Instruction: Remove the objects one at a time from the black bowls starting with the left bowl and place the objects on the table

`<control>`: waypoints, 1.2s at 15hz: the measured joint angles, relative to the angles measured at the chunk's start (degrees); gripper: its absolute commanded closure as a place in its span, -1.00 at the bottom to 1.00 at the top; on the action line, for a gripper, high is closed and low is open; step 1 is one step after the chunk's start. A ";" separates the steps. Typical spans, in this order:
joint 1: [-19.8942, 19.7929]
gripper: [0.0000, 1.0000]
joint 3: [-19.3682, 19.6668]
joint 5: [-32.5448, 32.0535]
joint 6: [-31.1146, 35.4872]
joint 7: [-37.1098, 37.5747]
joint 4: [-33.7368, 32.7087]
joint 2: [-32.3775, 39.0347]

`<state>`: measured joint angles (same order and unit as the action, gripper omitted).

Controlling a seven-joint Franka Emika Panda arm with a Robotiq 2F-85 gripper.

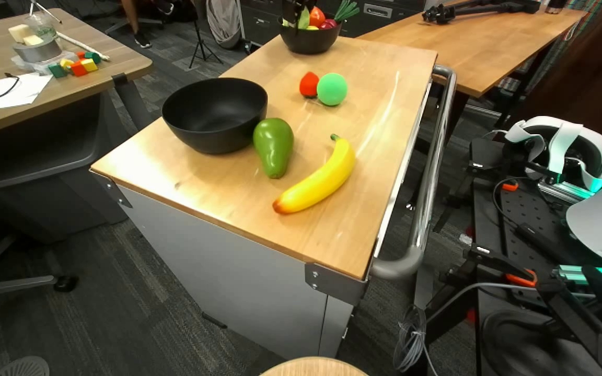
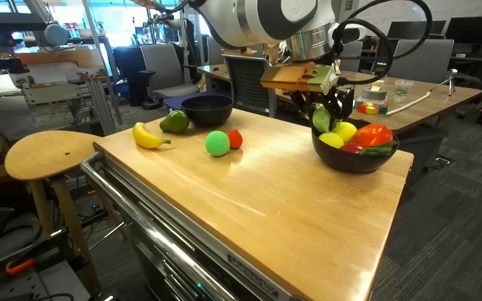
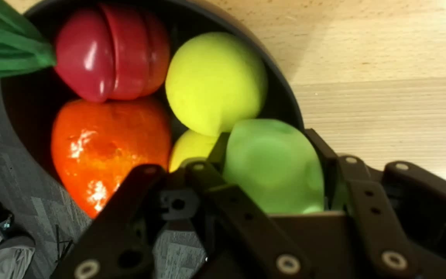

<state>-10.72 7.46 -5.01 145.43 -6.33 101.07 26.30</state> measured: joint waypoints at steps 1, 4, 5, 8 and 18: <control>-0.13 0.59 -0.09 0.00 0.42 -0.94 1.13 -1.09; -0.71 0.60 -0.62 -0.02 5.68 -6.76 8.33 -6.86; -0.89 0.60 -0.78 -0.04 8.15 -9.32 11.52 -9.13; -1.18 0.60 -0.86 -0.26 13.66 -15.65 20.15 -14.44; -3.87 -0.50 -3.50 6.98 13.26 -25.31 24.17 -14.26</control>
<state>-14.59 3.96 1.97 158.69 -31.65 125.24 12.04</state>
